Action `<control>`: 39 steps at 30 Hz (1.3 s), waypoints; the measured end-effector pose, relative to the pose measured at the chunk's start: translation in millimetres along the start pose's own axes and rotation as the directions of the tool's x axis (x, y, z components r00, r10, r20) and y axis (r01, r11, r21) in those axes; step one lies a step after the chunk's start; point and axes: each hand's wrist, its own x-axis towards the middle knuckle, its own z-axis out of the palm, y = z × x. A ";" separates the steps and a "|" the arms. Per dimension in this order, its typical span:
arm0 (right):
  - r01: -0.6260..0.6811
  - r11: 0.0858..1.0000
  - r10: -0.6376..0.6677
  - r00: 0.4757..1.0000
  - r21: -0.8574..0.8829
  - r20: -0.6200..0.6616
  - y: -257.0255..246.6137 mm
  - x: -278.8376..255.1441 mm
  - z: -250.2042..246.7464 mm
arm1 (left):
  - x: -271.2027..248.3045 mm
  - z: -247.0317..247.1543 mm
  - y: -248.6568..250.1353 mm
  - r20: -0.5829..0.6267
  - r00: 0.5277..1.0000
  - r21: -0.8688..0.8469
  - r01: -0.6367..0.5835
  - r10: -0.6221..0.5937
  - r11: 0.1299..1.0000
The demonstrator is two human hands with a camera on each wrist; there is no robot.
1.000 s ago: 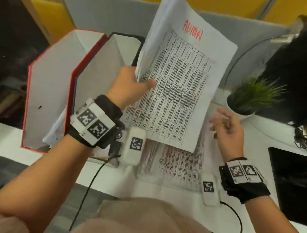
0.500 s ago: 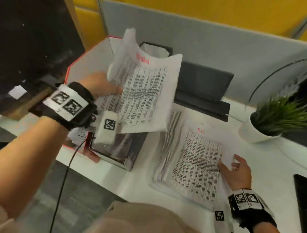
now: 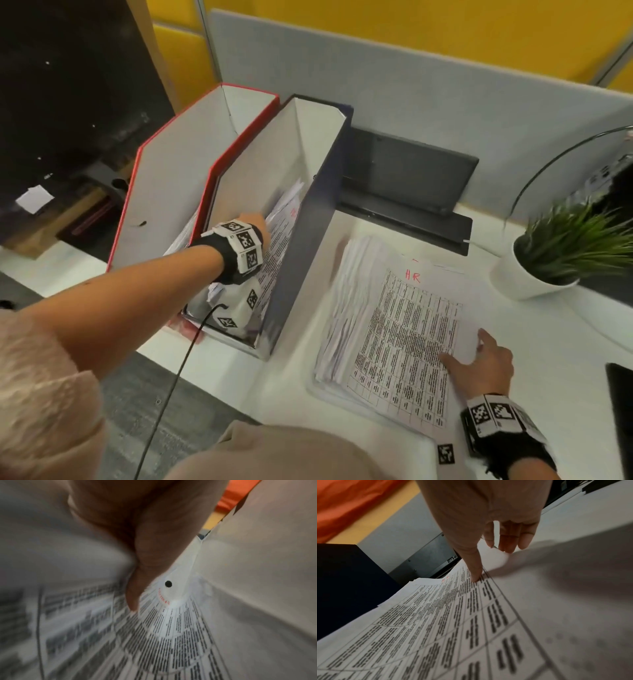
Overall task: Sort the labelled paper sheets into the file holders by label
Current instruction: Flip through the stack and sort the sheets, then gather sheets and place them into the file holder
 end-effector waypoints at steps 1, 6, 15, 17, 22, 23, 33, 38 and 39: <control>-0.005 1.000 0.005 1.000 -0.003 0.005 0.8 1.1 -0.1 | 1.5 2.5 -1.1 0.022 0.999 0.050 -0.027 0.026 0.998; -0.034 0.999 0.035 0.999 -0.009 0.030 1.6 4.8 0.1 | -1.4 -9.8 2.1 -0.087 0.996 -0.160 -0.016 0.002 0.987; -0.062 0.998 0.063 0.996 -0.020 0.058 0.5 6.3 1.4 | -60.1 -72.5 37.3 -0.703 0.710 -0.545 -0.582 0.050 0.604; -0.064 0.998 0.065 0.995 -0.018 0.071 -2.1 5.7 1.0 | -80.1 -76.8 60.2 -0.801 0.591 -0.481 -0.731 0.098 0.484; -0.033 0.999 0.036 0.994 -0.036 0.104 -7.9 0.9 -1.9 | -93.6 -23.4 118.8 -0.683 0.652 -0.422 -0.720 0.329 0.551; -0.029 0.999 0.034 0.993 -0.041 0.110 -8.9 0.0 -2.9 | -87.4 -5.3 126.2 -0.583 0.730 -0.420 -0.647 0.357 0.637; -0.025 0.998 0.033 0.989 -0.052 0.147 -10.1 -6.6 -7.3 | -32.1 89.3 140.4 -0.126 0.951 -0.392 -0.310 0.283 0.866; -0.026 0.996 0.036 0.992 -0.082 0.121 -11.7 -8.7 -8.2 | -26.6 90.5 142.6 -0.151 0.942 -0.408 -0.336 0.300 0.849; -0.022 0.996 0.031 0.994 -0.088 0.102 -12.6 -9.4 -8.4 | -26.5 91.2 142.2 -0.159 0.941 -0.406 -0.339 0.300 0.848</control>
